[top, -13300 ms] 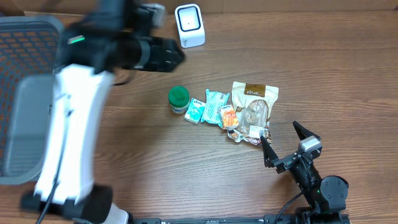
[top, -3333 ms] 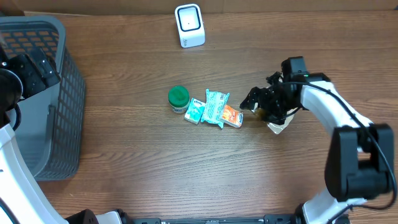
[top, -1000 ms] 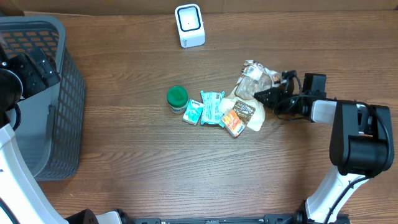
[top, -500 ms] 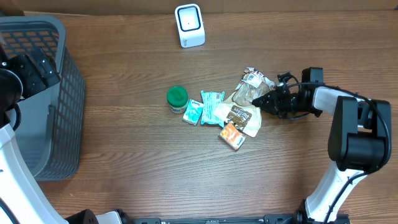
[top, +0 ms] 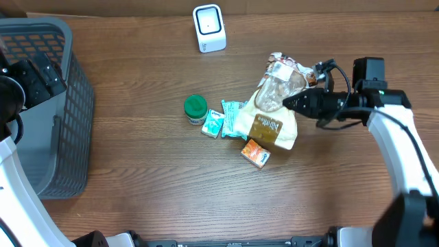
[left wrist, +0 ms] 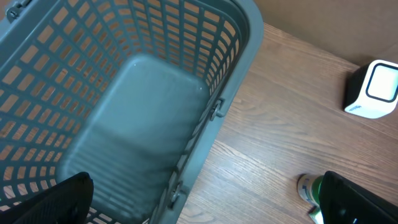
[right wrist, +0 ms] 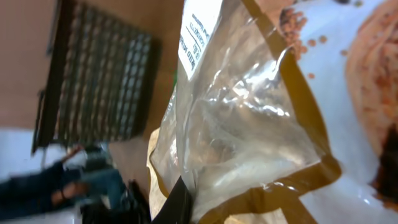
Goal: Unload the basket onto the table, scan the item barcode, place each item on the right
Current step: 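Lift the snack bag with the right gripper and move it toward the scanner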
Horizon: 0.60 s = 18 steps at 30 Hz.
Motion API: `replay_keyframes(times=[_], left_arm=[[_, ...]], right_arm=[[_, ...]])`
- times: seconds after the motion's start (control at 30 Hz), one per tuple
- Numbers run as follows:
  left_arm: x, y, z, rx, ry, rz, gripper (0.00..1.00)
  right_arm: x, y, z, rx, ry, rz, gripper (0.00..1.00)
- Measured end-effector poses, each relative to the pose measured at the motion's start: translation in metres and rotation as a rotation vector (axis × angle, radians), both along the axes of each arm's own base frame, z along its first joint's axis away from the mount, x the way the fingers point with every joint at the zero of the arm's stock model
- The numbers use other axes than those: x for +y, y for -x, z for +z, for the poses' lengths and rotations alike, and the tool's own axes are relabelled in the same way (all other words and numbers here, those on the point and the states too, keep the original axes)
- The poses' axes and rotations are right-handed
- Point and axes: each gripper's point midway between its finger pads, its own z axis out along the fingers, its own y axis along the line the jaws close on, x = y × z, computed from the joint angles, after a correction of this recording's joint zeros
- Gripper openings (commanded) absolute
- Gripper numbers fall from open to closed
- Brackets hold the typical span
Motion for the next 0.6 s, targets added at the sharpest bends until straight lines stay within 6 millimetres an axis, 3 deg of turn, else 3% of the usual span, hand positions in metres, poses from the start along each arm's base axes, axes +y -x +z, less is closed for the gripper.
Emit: replay_keyframes(times=[0.13, 0.23, 0.6], left_arm=[[0.0, 0.0, 0.0, 0.0, 0.0, 0.0, 1.0], [0.0, 0.0, 0.0, 0.0, 0.0, 0.0, 0.99], [0.0, 0.0, 0.0, 0.0, 0.0, 0.0, 0.99]], right_arm=[[0.022, 0.034, 0.019, -0.097, 0.015, 0.143, 0.04], [0.035, 0.05, 0.022, -0.145, 0.026, 0.232, 0.04], [0.06, 0.078, 0.021, -0.145, 0.013, 0.367, 0.04]])
